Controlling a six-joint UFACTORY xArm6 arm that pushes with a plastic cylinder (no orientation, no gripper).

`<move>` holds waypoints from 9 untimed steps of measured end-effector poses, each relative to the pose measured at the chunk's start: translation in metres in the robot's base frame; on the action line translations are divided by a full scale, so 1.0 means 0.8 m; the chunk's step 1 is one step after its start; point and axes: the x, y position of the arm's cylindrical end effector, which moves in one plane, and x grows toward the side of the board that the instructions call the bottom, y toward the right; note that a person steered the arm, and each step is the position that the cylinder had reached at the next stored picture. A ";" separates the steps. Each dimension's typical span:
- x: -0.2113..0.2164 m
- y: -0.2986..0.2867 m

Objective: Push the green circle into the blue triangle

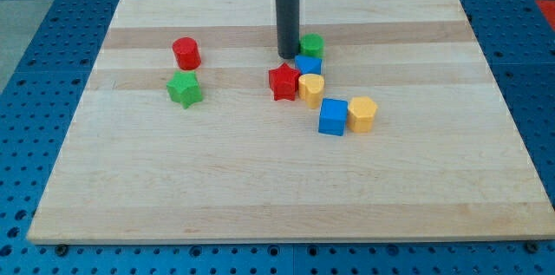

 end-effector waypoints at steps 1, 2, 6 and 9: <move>0.000 0.023; 0.000 0.027; -0.070 0.033; -0.086 0.131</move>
